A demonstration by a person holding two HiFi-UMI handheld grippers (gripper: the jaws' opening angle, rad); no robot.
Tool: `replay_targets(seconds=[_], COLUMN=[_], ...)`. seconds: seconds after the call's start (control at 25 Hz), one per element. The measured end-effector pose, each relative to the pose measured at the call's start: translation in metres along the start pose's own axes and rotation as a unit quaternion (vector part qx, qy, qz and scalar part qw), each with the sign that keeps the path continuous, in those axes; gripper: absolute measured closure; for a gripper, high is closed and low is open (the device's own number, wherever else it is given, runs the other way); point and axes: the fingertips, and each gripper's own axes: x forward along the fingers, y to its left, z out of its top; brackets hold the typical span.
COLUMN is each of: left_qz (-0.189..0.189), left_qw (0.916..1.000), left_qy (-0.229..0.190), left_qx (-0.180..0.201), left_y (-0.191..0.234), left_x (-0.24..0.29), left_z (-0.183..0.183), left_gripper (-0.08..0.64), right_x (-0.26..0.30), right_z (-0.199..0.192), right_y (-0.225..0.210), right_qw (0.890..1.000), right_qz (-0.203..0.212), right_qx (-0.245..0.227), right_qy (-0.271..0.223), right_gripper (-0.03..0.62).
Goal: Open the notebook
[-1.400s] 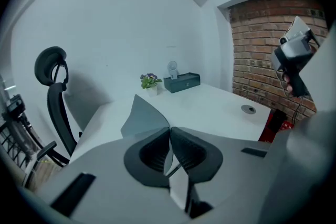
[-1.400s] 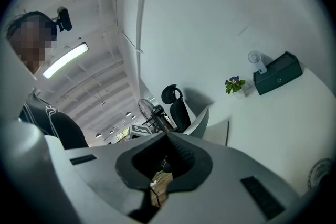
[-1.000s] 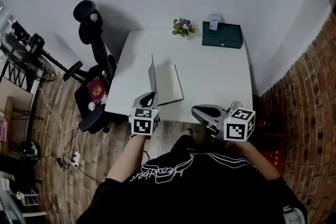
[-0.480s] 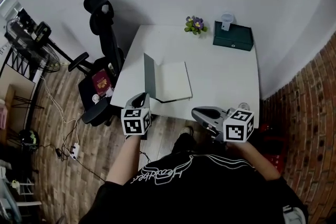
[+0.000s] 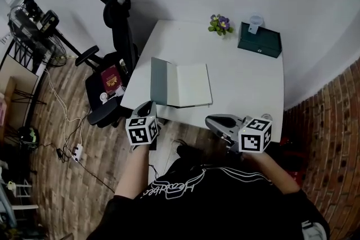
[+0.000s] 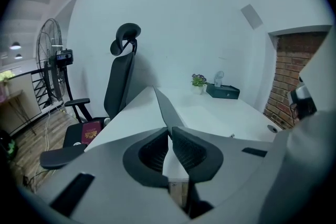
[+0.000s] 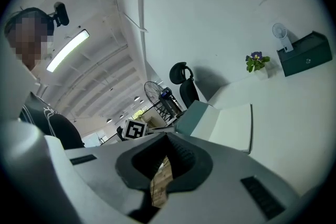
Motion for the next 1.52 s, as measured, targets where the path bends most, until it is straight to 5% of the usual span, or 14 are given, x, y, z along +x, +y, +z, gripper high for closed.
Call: replay_targets(seconds=[0.44,0.96,1.2,1.52], left_qz=[0.021,0.029,-0.004,-0.069], left_qw=[0.9983,0.9967,0.9945,0.9955], left_qy=[0.026,0.05,0.06,0.032], left_qx=[-0.048,-0.057,-0.086,-0.056], left_y=[0.031,0.048,0.044,-0.004], left_x=[0.013,0.025,0.022,-0.003], left_z=[-0.036,-0.059,-0.063,-0.052], left_gripper=[0.516,0.472,0.335,0.309], right_x=[0.002,-0.002,0.0,-0.008], right_z=[0.006,0.006,0.005,-0.01], right_y=[-0.008,-0.016,-0.01,0.003], right_qw=[1.0,1.0,1.0,0.999], right_qz=[-0.01,-0.014,-0.012,-0.013], right_qx=[-0.019,-0.022,-0.023,-0.044], right_qy=[0.004,-0.012,-0.011,0.0], right_gripper=[0.591,0.591,0.591,0.591])
